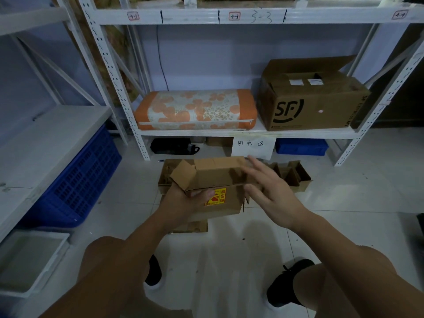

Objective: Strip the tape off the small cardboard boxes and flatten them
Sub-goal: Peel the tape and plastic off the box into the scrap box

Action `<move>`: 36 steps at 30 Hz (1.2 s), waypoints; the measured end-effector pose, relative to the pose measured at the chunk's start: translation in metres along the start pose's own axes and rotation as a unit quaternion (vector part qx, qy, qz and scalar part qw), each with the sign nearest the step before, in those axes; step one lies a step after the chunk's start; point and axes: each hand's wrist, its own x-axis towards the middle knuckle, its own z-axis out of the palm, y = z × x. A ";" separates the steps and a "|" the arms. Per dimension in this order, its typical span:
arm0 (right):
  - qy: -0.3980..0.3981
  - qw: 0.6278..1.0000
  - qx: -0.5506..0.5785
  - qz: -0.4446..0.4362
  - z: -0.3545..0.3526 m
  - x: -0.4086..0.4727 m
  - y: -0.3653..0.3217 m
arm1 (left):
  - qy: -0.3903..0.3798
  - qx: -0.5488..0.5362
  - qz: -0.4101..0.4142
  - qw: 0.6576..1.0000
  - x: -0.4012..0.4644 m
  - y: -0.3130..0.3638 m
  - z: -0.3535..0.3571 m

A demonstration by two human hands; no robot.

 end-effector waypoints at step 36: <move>0.063 0.916 0.340 0.205 0.029 0.010 0.014 | 0.126 0.114 0.035 0.985 -0.005 0.004 -0.002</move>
